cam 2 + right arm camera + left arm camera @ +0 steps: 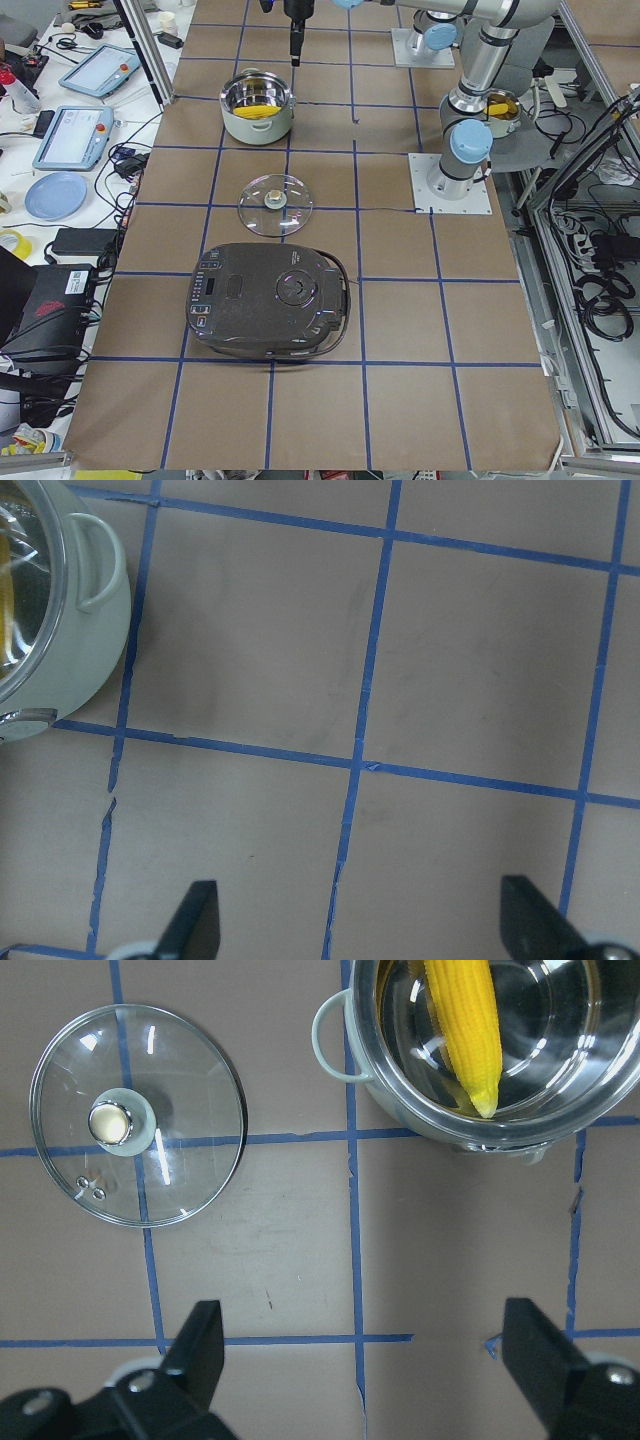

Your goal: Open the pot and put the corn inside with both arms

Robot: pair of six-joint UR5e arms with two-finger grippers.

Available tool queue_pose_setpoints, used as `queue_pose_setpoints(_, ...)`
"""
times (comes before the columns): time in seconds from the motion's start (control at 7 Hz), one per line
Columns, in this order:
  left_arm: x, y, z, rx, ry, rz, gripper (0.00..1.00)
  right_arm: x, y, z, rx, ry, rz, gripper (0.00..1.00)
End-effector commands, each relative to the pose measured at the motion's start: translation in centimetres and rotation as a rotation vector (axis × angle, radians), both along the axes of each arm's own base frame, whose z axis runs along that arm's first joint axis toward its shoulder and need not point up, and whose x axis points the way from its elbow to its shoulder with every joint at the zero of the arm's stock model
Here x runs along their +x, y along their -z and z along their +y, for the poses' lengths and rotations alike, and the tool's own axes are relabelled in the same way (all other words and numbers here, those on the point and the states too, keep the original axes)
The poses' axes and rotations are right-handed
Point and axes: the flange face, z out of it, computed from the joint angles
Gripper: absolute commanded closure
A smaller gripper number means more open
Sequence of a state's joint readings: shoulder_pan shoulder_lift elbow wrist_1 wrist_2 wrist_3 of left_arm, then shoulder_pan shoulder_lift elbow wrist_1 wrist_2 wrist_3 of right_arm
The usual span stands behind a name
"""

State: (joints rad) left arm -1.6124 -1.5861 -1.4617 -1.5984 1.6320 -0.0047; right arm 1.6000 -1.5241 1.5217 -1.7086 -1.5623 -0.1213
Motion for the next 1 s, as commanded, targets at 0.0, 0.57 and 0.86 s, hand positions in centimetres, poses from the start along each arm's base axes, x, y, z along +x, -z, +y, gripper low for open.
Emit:
queue_pose_setpoints(0.0, 0.01, 0.09, 0.01, 0.002, 0.0, 0.0, 0.0, 0.02, -0.18, -0.02, -0.013, -0.003, -0.002, 0.0)
queue_pose_setpoints(0.57, 0.0, -0.07, 0.06, -0.001, 0.0, 0.001, 0.0, -0.03, -0.27, -0.08, -0.021, -0.002, 0.002, 0.0)
queue_pose_setpoints(0.86, 0.0, 0.03, 0.08, 0.002, 0.0, 0.001, 0.0, -0.01, -0.48, -0.23, -0.039, -0.003, 0.0, 0.0)
